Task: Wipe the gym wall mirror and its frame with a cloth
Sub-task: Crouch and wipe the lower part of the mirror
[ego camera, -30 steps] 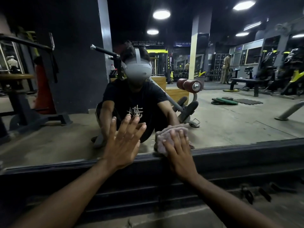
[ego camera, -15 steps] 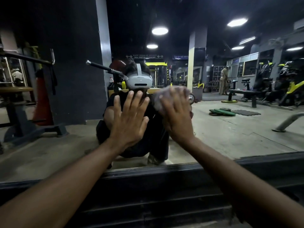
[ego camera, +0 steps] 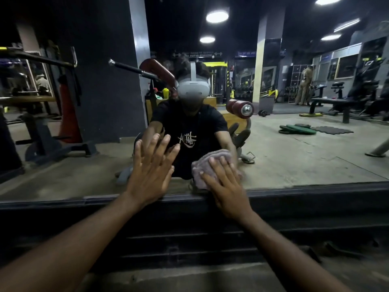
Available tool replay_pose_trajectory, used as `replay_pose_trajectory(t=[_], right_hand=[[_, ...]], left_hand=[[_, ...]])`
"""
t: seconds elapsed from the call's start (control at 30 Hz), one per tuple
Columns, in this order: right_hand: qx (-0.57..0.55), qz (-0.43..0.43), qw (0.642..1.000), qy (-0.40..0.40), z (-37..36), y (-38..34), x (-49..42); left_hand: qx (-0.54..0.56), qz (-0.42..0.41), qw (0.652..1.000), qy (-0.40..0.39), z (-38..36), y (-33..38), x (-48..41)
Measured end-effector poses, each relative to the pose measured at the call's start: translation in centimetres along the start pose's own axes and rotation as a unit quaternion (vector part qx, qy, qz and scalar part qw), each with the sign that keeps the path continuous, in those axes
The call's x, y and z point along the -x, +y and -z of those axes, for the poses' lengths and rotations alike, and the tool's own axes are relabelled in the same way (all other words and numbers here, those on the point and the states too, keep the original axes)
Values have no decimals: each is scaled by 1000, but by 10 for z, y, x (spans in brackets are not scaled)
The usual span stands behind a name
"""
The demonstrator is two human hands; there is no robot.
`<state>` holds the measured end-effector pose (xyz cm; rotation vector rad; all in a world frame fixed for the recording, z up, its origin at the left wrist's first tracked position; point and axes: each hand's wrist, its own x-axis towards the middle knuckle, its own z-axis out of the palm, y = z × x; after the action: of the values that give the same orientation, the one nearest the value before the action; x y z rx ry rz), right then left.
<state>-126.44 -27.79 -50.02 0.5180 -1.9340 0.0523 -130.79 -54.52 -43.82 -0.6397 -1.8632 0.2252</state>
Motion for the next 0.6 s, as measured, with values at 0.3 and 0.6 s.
replay_pose_trajectory(t=[0.3, 0.6], right_hand=[[-57, -143, 988, 30, -6, -9, 35], [-53, -255, 959, 109, 54, 71, -9]], left_hand=[[-15, -45, 998, -33, -3, 72, -8], [-12, -3, 999, 44, 20, 41, -90]])
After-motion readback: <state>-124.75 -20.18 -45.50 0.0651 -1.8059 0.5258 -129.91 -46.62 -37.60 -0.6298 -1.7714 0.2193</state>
